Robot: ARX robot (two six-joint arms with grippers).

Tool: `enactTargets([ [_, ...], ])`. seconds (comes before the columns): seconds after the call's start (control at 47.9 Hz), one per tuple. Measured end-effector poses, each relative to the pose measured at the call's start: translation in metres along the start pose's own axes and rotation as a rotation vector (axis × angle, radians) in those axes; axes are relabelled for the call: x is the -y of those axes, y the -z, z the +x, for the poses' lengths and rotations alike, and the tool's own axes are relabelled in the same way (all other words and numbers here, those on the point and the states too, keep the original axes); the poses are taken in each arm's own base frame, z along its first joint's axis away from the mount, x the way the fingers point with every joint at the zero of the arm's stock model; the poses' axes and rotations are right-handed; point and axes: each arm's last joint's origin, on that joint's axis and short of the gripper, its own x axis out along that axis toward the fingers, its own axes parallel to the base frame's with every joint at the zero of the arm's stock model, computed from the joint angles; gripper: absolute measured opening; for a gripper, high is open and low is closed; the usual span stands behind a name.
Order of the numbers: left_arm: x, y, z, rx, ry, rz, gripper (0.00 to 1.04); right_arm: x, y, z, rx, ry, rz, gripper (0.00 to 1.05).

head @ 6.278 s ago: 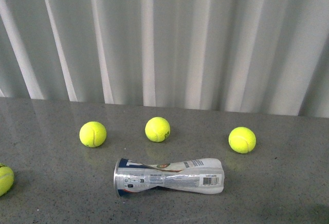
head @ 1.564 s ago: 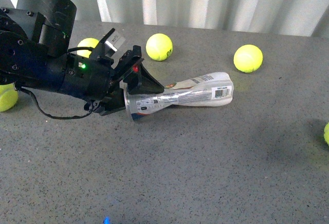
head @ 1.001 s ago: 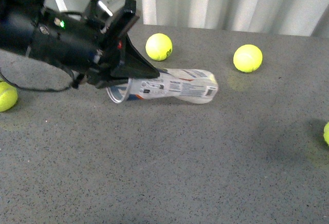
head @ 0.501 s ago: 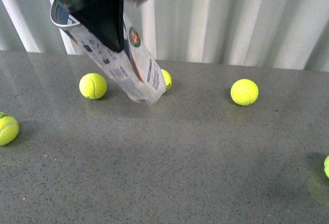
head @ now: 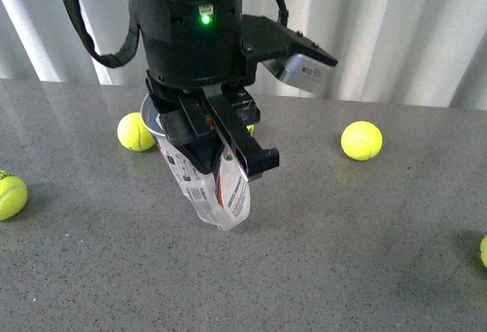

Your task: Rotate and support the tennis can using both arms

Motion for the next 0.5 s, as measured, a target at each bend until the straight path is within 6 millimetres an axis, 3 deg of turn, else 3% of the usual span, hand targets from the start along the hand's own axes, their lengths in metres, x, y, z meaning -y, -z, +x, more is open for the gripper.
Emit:
enactTargets([
  [0.292, -0.004, -0.007, 0.004, 0.012, -0.004, 0.018, 0.04, 0.0, 0.0, 0.0, 0.0, 0.0, 0.0, 0.97],
  [0.501, -0.005, -0.011, -0.001, 0.01, -0.02, 0.034, 0.33, 0.0, 0.0, 0.0, 0.0, 0.0, 0.0, 0.97],
])
